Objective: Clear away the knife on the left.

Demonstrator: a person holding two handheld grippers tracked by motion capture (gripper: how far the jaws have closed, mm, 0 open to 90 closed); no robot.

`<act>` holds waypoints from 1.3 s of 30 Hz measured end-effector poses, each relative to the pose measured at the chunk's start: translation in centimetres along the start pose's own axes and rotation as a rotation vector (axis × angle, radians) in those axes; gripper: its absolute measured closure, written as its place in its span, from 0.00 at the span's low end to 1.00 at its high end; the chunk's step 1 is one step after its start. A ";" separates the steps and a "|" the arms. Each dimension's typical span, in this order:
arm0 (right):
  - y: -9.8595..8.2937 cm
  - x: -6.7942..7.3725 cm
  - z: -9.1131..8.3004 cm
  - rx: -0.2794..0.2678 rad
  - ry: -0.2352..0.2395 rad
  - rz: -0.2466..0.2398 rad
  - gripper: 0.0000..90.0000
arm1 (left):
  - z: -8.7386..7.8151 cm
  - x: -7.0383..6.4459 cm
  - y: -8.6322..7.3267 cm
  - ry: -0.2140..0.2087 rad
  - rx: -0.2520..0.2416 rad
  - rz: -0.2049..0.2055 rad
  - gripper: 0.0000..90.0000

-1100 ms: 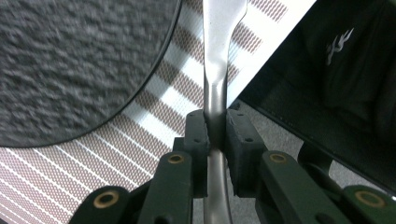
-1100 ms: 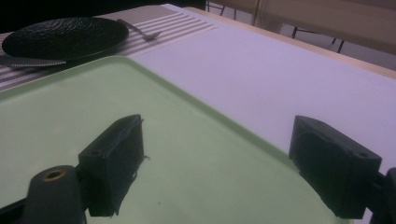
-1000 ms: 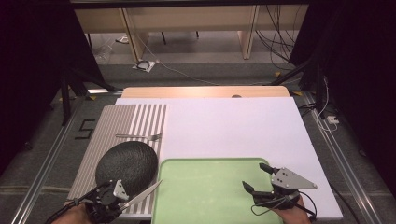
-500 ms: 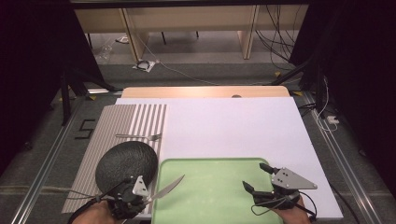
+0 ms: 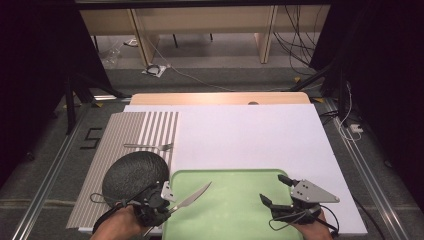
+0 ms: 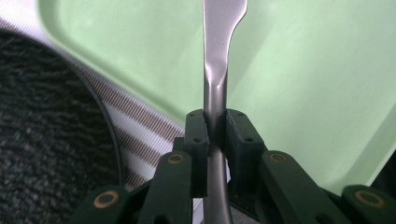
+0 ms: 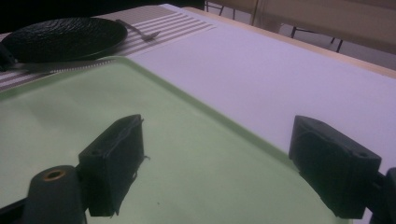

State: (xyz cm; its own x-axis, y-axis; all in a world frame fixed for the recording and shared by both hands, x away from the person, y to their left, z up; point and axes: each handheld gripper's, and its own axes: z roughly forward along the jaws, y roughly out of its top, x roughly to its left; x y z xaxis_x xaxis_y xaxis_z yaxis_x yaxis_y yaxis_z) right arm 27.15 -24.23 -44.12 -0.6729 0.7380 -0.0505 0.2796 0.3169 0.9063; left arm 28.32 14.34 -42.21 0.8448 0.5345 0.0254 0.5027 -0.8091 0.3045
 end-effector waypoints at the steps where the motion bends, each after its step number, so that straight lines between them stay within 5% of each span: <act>1: 0.0 0.0 0.0 0.000 0.000 0.000 0.21 | 0.1 -0.1 0.3 -0.007 0.001 0.000 0.88; 16: 0.0 -0.1 -0.2 -0.008 0.001 -0.004 0.21 | 1.5 -1.8 3.8 -0.060 0.025 0.036 0.88; 39: 0.1 -0.1 -0.2 -0.011 0.002 -0.004 0.21 | 4.5 -3.9 4.4 -0.125 0.095 0.085 0.88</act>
State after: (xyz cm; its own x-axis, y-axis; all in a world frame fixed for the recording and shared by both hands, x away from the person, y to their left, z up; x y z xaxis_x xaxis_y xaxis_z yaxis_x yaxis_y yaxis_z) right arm 27.08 -24.42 -43.95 -0.6754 0.7355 -0.0532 0.2696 0.3134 0.9106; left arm 28.07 7.66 -45.23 0.8982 0.4335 -0.0733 0.4387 -0.8725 0.2153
